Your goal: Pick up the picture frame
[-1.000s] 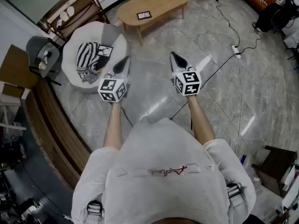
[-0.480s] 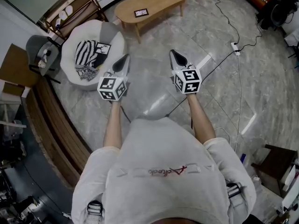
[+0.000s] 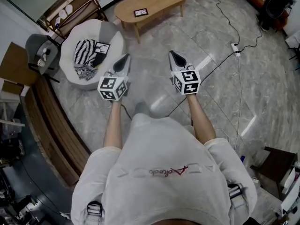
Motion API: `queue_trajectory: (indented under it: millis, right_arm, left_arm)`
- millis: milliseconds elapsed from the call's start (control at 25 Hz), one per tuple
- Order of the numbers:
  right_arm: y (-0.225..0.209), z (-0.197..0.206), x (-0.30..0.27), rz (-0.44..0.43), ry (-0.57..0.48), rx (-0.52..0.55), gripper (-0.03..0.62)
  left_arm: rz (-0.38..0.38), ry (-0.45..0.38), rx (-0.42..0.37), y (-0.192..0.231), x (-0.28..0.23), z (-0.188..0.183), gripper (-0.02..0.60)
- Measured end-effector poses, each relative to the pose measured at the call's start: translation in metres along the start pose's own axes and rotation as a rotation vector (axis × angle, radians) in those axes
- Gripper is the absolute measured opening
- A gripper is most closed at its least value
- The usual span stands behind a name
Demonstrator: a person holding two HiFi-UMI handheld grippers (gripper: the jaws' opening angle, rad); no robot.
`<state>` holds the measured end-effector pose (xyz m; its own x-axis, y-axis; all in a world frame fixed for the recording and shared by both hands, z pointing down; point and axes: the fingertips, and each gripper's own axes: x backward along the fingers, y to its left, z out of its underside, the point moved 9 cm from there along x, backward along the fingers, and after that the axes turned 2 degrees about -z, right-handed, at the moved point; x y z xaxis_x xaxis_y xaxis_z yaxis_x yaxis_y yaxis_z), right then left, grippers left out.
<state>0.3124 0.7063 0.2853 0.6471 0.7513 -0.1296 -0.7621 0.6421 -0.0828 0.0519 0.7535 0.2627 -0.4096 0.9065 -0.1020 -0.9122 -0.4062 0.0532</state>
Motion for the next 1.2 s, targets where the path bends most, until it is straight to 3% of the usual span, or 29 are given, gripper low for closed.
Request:
queue_trajectory:
  millis: [280,560,1200]
  right_arm:
    - [-0.013,0.003,-0.011,-0.001,0.004,-0.006,0.006]
    - [-0.029,0.004,-0.053,0.002,0.013,-0.009,0.006]
    - [-0.082,-0.024,-0.239,-0.007,0.056,-0.004,0.006]
  left_arm:
    - [0.013,0.011,-0.008,0.002,-0.019,0.003,0.000]
    - [0.016,0.015,0.005,0.032,-0.053,0.007,0.000]
    - [0.010,0.025,0.046,0.174,-0.183,-0.006,0.000]
